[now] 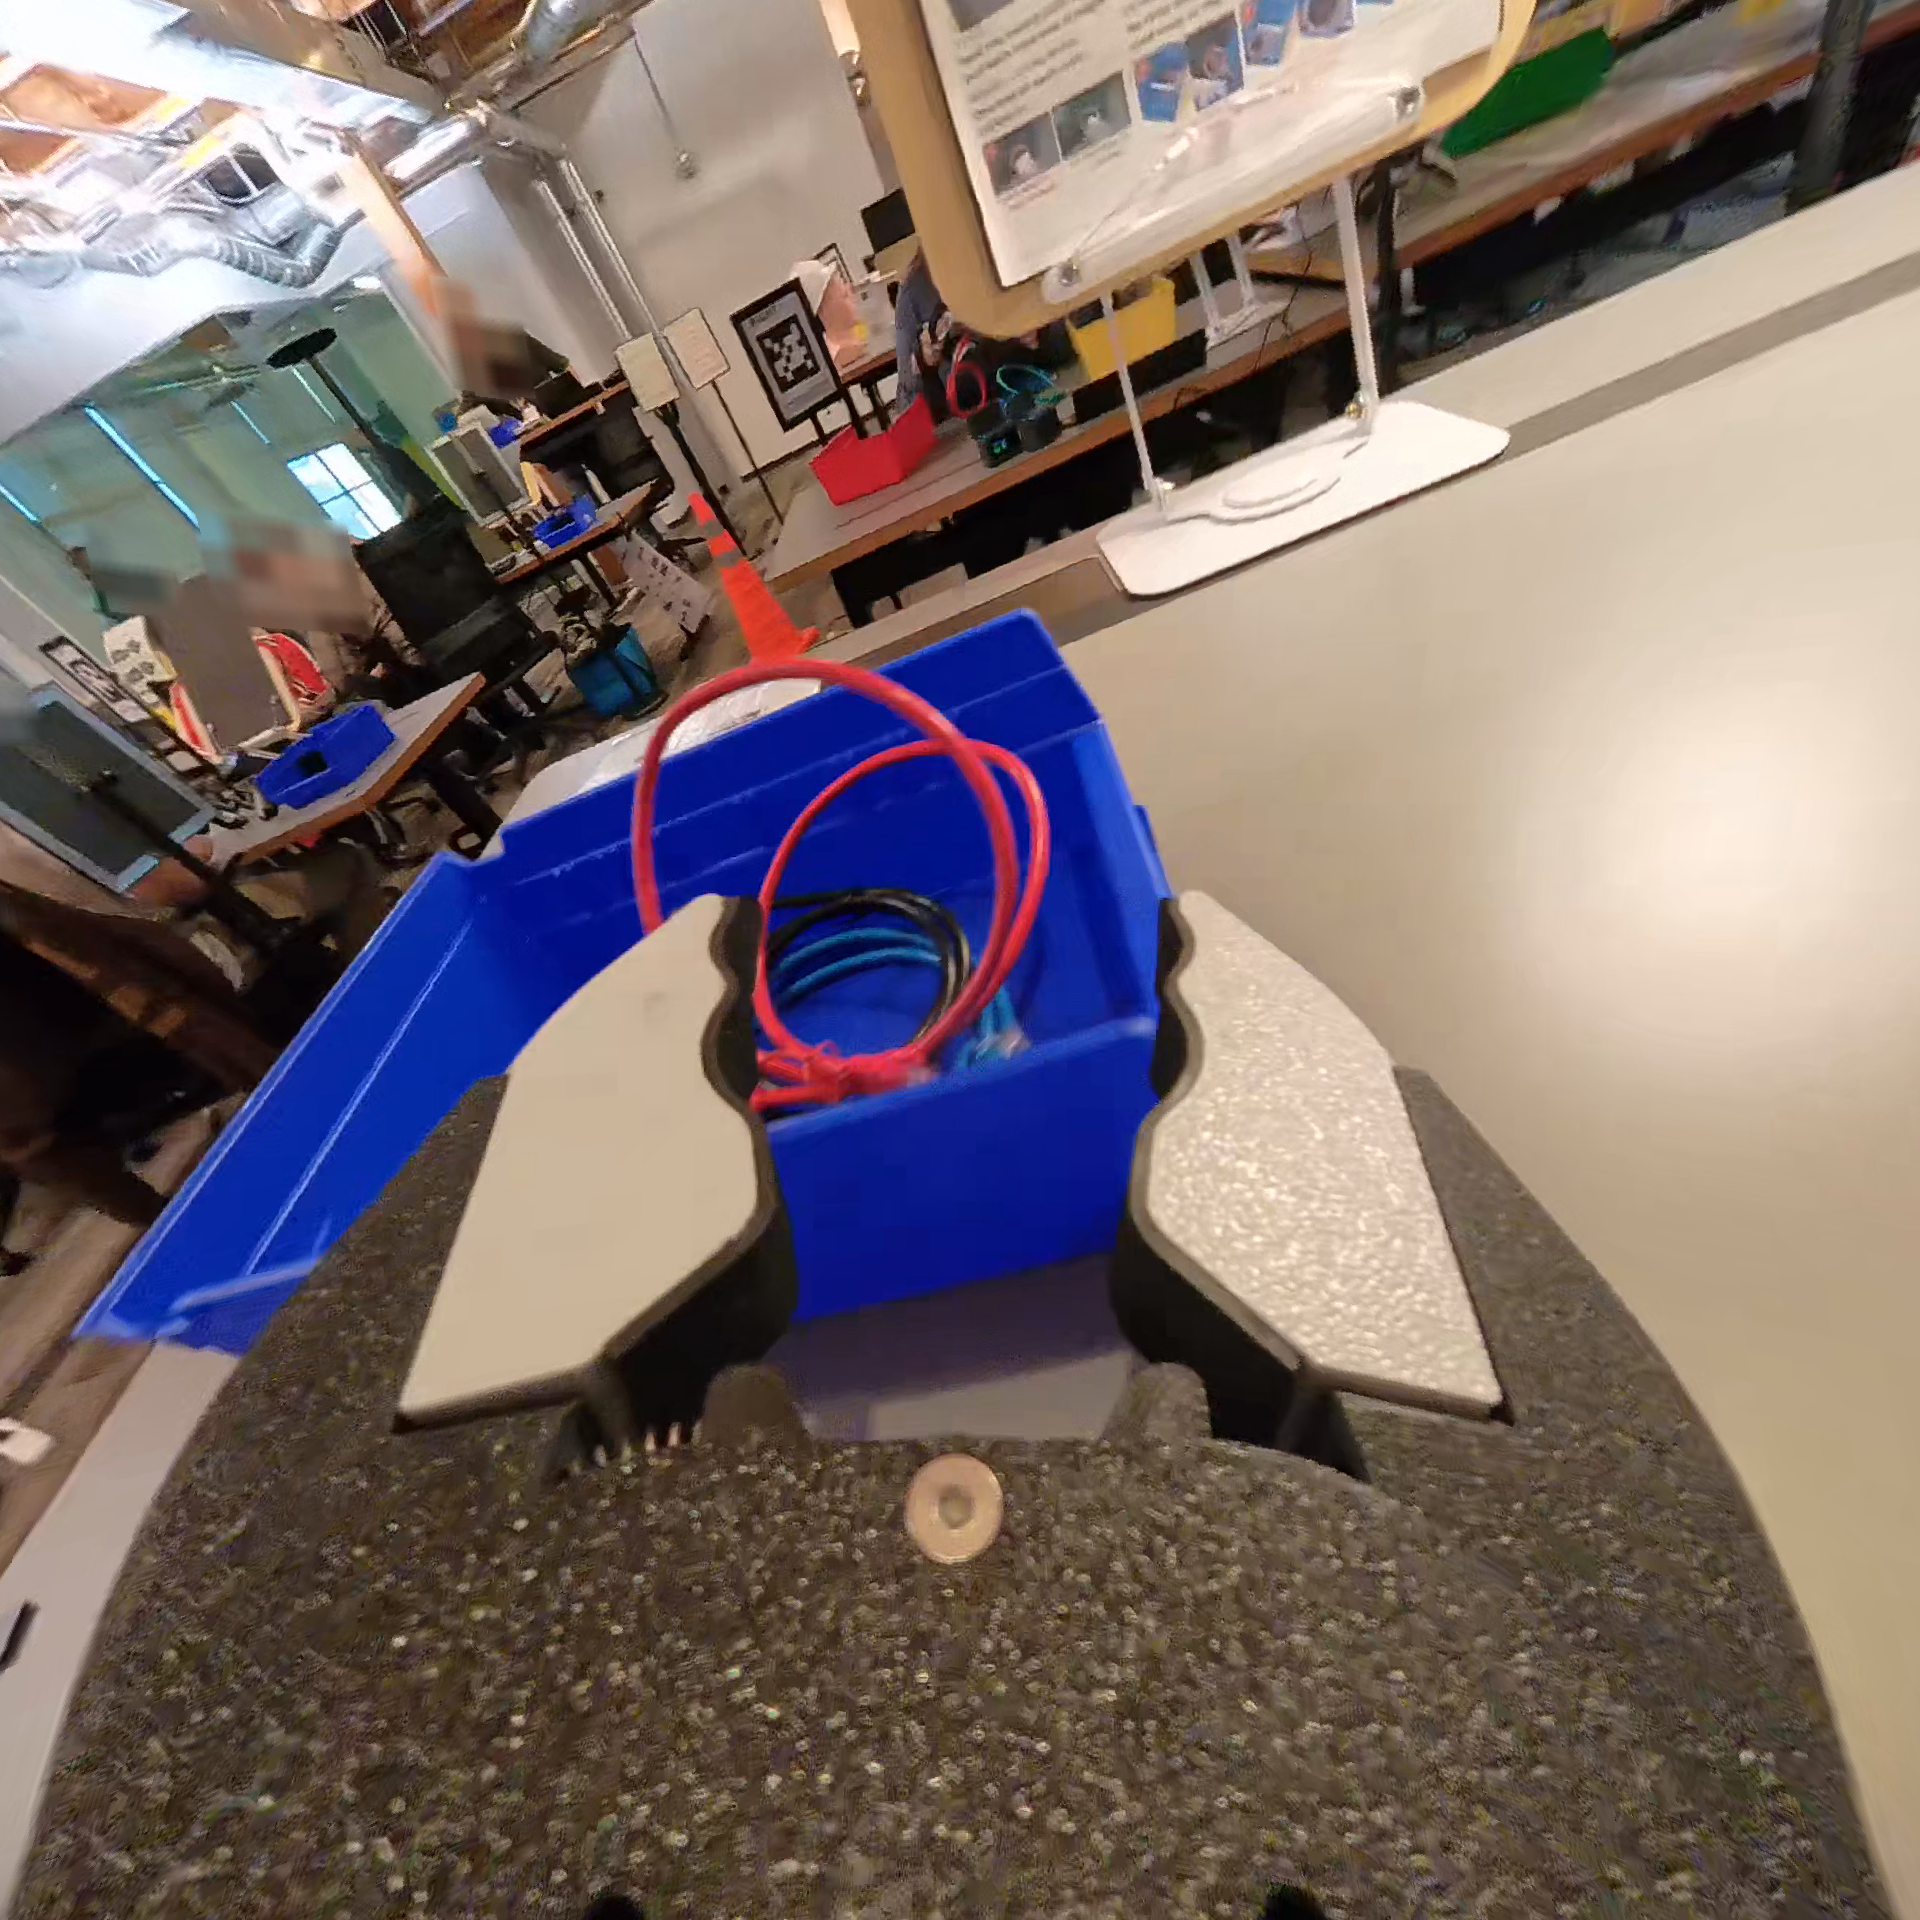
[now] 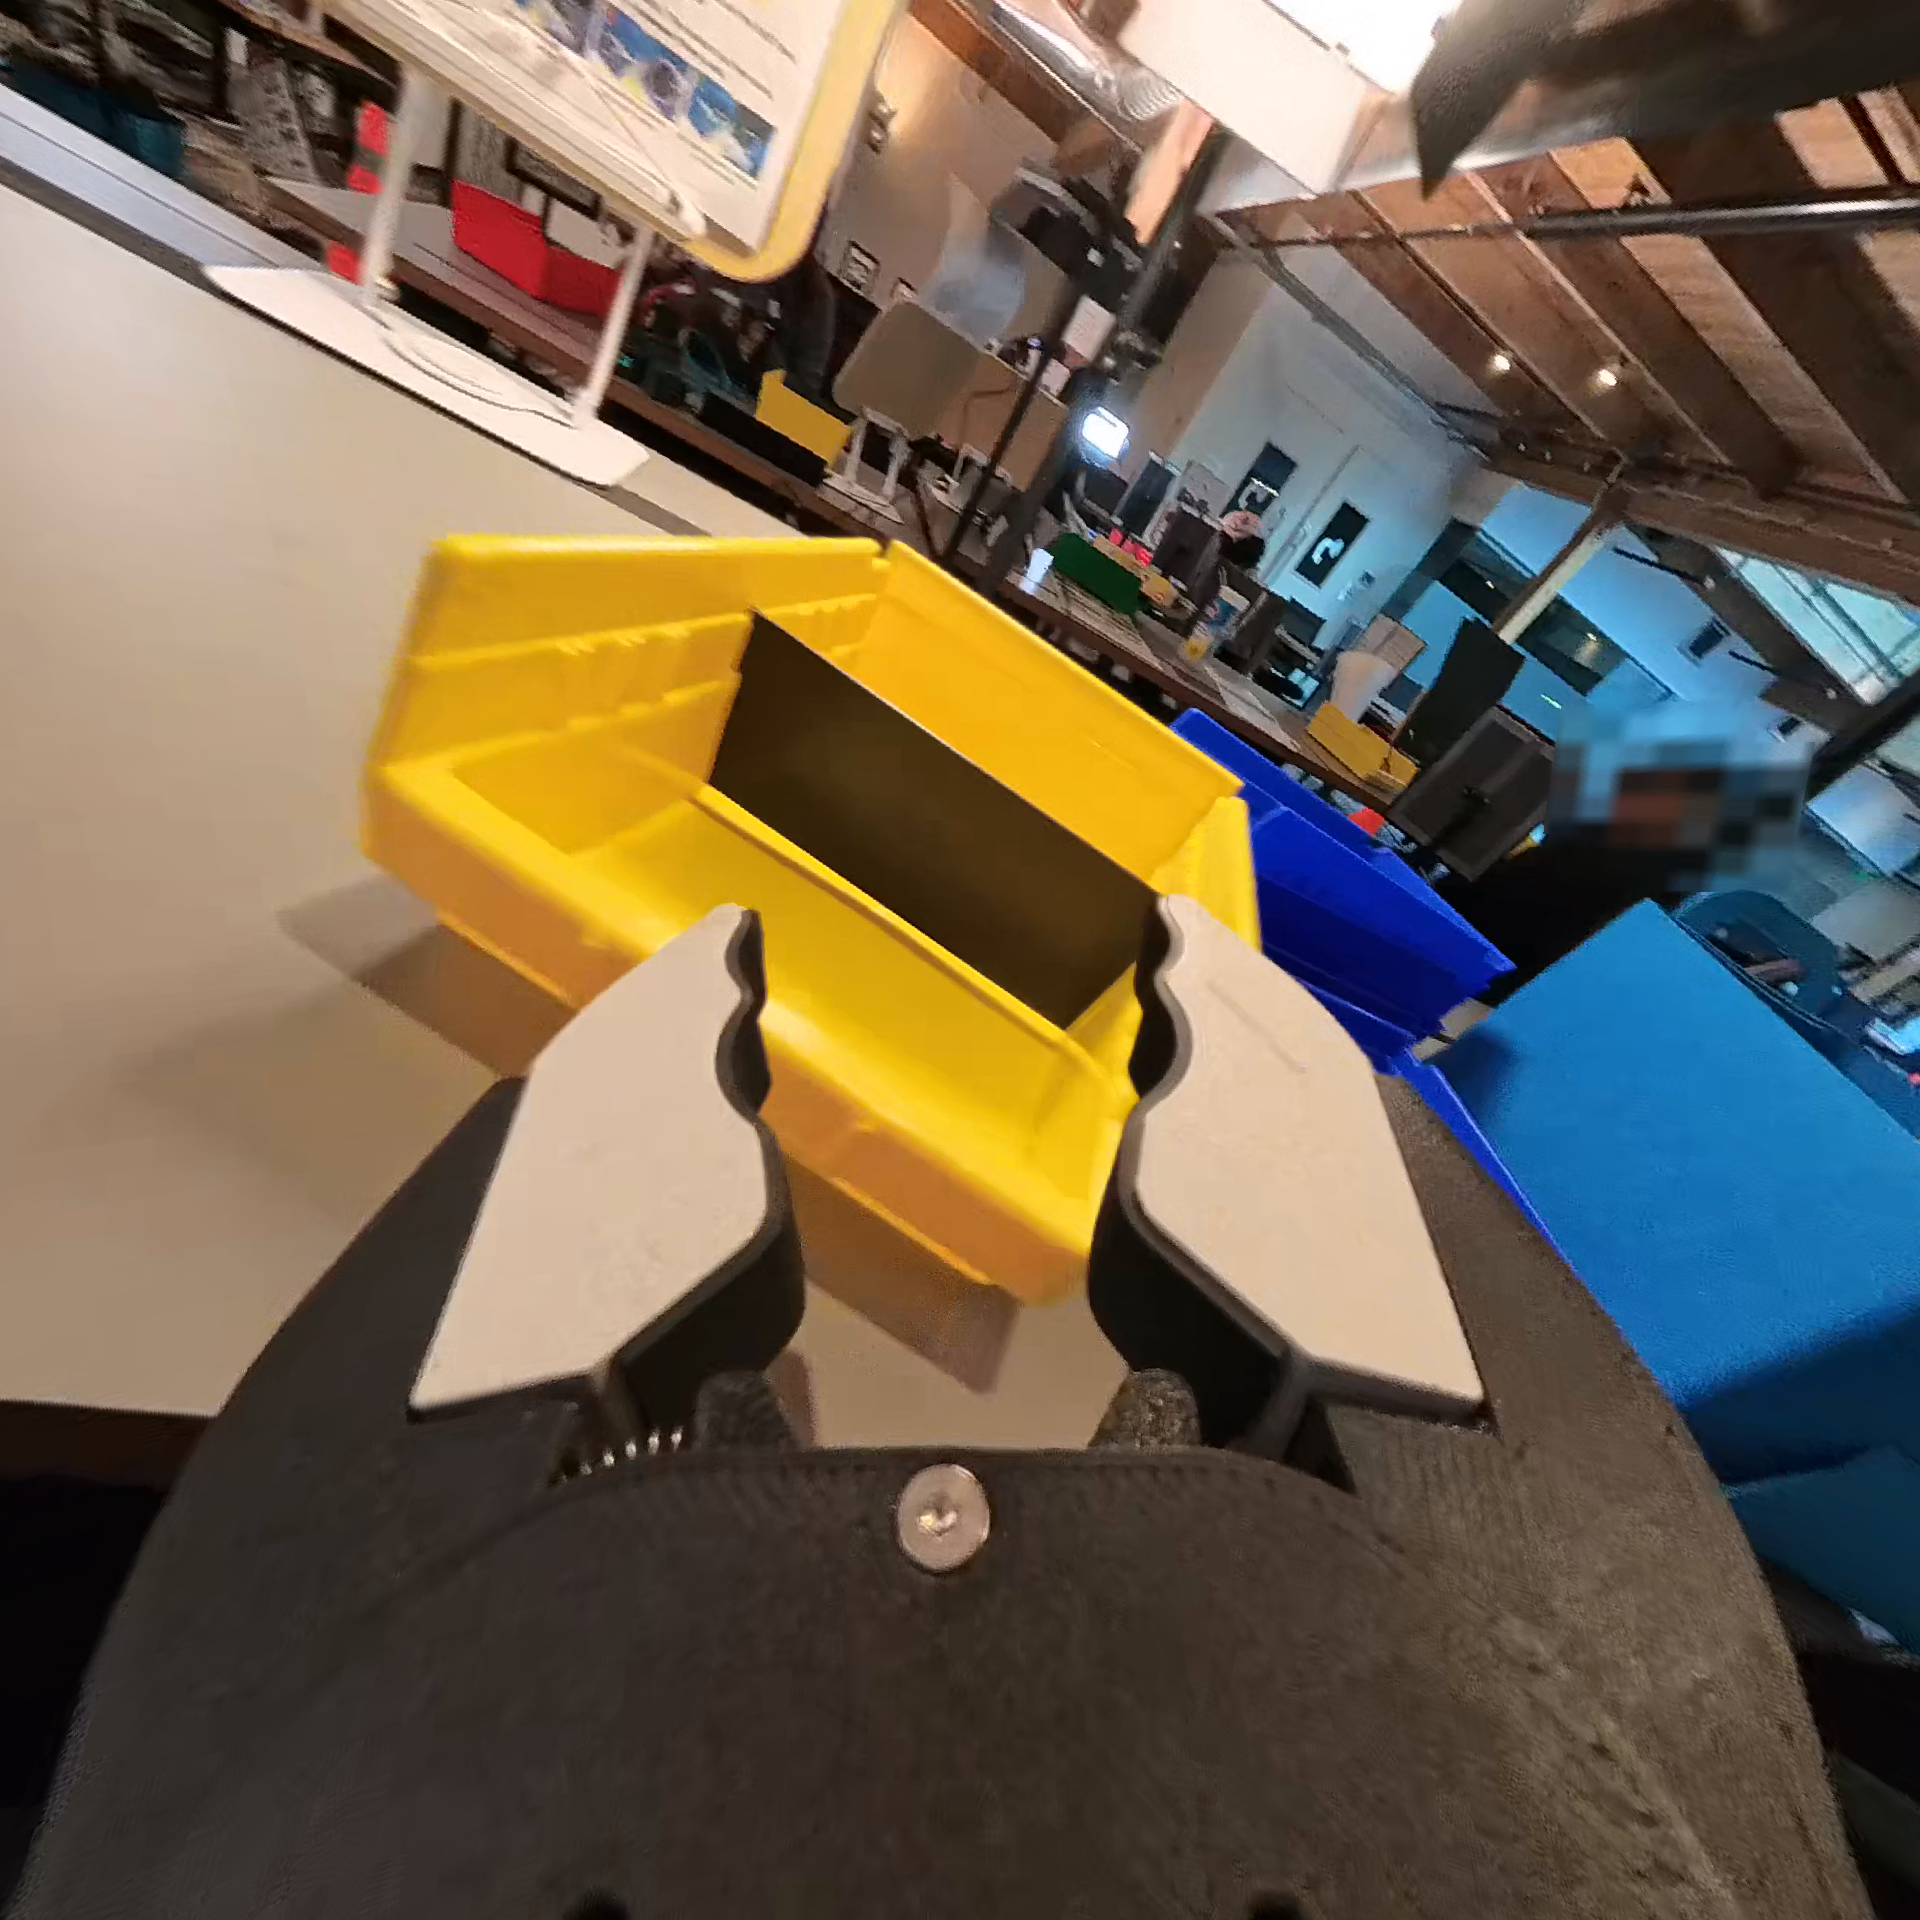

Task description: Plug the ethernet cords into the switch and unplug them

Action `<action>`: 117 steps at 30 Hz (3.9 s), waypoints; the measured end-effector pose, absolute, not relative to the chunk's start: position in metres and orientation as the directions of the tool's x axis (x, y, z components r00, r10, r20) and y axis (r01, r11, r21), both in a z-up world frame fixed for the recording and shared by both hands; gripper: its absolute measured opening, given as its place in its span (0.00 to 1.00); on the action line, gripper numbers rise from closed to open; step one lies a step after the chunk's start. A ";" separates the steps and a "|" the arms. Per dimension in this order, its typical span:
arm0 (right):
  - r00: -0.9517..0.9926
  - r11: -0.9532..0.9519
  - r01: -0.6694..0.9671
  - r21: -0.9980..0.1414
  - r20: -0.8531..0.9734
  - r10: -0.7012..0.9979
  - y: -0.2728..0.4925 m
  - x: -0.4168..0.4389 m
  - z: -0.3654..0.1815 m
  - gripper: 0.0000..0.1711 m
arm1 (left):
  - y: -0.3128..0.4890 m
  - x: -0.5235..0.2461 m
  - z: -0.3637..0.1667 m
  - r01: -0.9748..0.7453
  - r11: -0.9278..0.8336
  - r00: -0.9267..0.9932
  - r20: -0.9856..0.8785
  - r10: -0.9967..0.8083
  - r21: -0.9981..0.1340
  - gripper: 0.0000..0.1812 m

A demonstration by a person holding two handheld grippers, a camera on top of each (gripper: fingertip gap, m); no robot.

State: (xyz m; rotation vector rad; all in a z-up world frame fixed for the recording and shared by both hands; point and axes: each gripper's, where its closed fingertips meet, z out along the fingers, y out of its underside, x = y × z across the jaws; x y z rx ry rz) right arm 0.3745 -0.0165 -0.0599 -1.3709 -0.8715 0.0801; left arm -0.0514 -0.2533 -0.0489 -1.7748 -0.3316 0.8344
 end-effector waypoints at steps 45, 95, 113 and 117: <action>0.537 0.201 0.402 -0.893 0.408 0.739 -0.037 0.306 -0.123 0.38 | -0.310 -0.114 -0.096 -0.047 -0.424 0.551 -0.377 0.744 -0.905 0.05; 0.560 0.067 0.564 -0.823 0.441 0.701 0.025 0.257 -0.114 0.21 | -0.376 -0.185 -0.118 0.035 -0.502 0.713 -0.331 0.618 -0.864 0.03; 0.633 0.056 0.466 -0.883 0.377 0.676 0.086 0.302 -0.101 0.03 | -0.366 -0.194 -0.114 0.023 -0.486 0.695 -0.336 0.635 -0.873 0.03; 0.652 0.040 0.492 -0.870 0.398 0.645 0.120 0.303 -0.102 0.03 | -0.367 -0.195 -0.114 0.028 -0.483 0.694 -0.331 0.639 -0.875 0.03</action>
